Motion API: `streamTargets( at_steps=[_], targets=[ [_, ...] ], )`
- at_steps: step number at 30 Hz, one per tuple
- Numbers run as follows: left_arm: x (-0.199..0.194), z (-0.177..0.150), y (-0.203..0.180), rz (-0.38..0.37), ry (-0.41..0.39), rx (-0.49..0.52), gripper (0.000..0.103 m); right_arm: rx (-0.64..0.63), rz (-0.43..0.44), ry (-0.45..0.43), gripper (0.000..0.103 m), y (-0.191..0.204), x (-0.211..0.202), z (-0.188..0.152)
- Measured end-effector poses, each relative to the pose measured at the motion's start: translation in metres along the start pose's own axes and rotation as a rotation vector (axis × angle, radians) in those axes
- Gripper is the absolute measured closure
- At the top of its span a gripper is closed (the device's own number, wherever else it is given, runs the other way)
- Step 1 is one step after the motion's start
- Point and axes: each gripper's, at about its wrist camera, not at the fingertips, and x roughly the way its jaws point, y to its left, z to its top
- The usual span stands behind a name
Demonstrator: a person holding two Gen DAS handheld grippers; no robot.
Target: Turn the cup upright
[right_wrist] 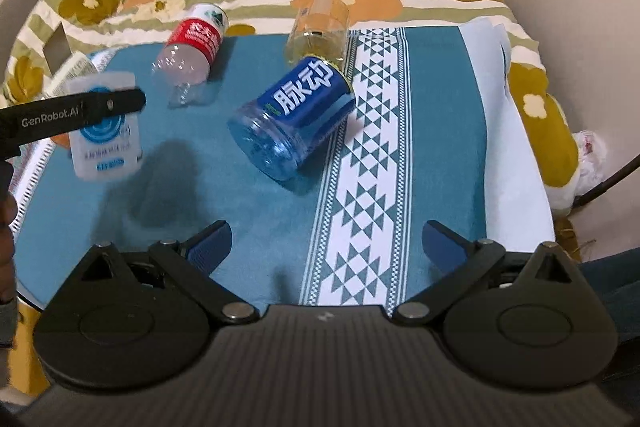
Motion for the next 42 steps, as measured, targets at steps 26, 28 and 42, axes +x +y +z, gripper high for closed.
streamTargets(
  at_steps=[26, 28, 42],
  targets=[
    [0.005, -0.051, 0.015, -0.040, -0.021, 0.070, 0.027, -0.021, -0.025, 0.023, 0.000, 0.030, 0.009, -0.016],
    [0.004, -0.051, 0.016, -0.042, -0.021, 0.063, 0.011, -0.015, -0.028, 0.019, 0.000, 0.031, 0.007, -0.018],
    [-0.049, -0.028, 0.011, 0.037, 0.015, 0.055, 0.007, 0.047, -0.029, -0.057, 0.000, 0.034, -0.035, -0.011]
  ],
)
